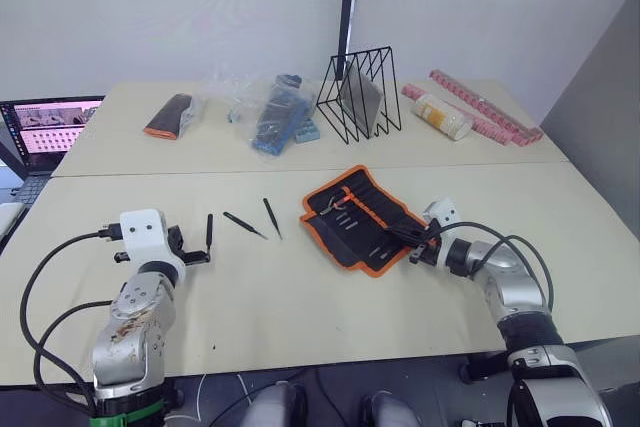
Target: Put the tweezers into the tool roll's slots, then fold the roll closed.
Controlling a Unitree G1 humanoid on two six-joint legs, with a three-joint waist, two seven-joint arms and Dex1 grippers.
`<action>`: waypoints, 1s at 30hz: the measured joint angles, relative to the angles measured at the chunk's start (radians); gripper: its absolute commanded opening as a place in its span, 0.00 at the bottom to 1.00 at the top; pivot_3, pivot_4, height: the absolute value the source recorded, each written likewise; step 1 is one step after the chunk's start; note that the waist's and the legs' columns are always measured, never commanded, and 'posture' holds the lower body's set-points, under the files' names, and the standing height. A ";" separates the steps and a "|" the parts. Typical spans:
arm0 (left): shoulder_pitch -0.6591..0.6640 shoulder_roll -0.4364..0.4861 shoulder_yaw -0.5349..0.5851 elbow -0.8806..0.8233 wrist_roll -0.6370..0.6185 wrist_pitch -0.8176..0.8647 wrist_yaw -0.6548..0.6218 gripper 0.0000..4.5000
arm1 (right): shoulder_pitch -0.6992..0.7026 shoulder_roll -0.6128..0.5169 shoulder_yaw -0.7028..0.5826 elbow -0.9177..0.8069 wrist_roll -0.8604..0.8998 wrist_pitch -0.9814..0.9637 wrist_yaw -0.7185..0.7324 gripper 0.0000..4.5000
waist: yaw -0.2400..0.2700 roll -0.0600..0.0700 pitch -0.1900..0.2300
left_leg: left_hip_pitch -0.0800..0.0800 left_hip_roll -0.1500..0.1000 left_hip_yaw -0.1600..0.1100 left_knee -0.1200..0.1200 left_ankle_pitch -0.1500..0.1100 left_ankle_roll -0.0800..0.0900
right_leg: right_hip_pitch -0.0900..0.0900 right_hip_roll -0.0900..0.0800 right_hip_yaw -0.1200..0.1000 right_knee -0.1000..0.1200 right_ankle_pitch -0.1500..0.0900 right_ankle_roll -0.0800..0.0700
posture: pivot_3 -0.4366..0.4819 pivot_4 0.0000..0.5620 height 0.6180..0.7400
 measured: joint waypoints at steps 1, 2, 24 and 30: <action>0.000 -0.009 0.001 -0.012 -0.008 0.012 0.001 0.33 | 0.001 0.000 0.000 -0.002 0.000 0.000 -0.002 0.00 | 0.000 0.000 0.000 | 0.000 0.000 0.000 0.000 0.000 0.000 | 0.000 0.000 0.000 0.000 0.000 0.000 | 0.48 0.27 0.71; 0.000 -0.014 0.000 -0.022 -0.009 0.020 0.003 0.39 | 0.002 0.000 0.000 -0.003 0.000 0.000 -0.004 0.00 | 0.000 -0.001 0.000 | 0.000 0.000 0.000 0.000 0.000 0.000 | 0.000 0.000 0.000 0.000 0.000 0.000 | 0.48 0.27 0.71; -0.023 -0.097 -0.138 -0.020 0.076 0.122 0.089 0.28 | 0.006 0.000 0.001 -0.001 -0.001 -0.003 -0.010 0.00 | 0.010 0.000 0.000 | 0.000 0.000 0.000 0.000 0.000 -0.001 | 0.001 0.000 0.000 0.000 0.000 0.000 | 0.48 0.27 0.71; -0.032 -0.114 -0.133 -0.010 0.079 0.118 0.087 0.01 | 0.006 0.000 0.001 -0.003 -0.002 -0.005 -0.014 0.00 | 0.021 0.000 0.000 | 0.000 0.000 0.000 0.000 0.000 0.000 | 0.001 -0.001 0.000 0.000 0.000 0.000 | 0.48 0.27 0.71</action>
